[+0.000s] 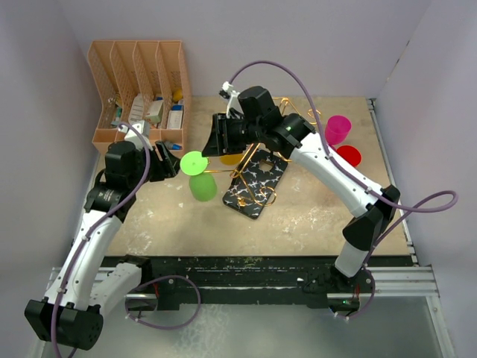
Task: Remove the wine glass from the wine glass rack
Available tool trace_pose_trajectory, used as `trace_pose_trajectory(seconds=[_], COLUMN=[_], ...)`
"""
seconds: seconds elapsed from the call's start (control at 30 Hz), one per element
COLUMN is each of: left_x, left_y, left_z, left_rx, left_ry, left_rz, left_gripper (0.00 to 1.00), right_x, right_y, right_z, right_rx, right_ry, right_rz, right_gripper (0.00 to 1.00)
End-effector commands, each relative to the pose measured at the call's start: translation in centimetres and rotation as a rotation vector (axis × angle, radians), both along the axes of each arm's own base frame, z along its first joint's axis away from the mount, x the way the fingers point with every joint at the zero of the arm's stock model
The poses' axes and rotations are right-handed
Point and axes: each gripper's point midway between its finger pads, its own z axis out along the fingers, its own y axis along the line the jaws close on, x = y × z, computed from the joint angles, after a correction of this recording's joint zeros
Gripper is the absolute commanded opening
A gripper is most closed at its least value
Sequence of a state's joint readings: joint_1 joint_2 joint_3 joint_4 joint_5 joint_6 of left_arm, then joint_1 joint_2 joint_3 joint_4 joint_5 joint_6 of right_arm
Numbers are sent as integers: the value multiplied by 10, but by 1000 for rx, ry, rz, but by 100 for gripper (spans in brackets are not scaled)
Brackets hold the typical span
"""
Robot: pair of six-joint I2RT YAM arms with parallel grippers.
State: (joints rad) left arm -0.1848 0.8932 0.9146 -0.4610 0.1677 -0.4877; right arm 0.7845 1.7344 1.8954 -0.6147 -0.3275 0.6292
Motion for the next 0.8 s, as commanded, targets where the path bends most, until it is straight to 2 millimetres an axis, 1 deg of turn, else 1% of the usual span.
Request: trace_pose_trajectory(seconds=[0.0,0.17,0.3,0.6,0.77], left_x=[9,9,11,15,16], left_y=[-8,-8,-8,-11,-11], left_z=[19,21,22,22,24], left_rx=[-30,-30,-28,-30,-33], left_ry=[-60,-63,-63,-56,-60], left_rz=[-26,-26,-28,-38,-40], left_gripper=[62,62,62,61,61], right_x=[2,7,11,14,10], right_y=[6,13,16,23,29], right_z=[7,-3,-5,5,11], right_rx=[28,13,5,38,78], right_ry=[-19,-11,-20,-48,-47], right_rz=[22,44,45,67,106], right_gripper=[45,45,45,45,45])
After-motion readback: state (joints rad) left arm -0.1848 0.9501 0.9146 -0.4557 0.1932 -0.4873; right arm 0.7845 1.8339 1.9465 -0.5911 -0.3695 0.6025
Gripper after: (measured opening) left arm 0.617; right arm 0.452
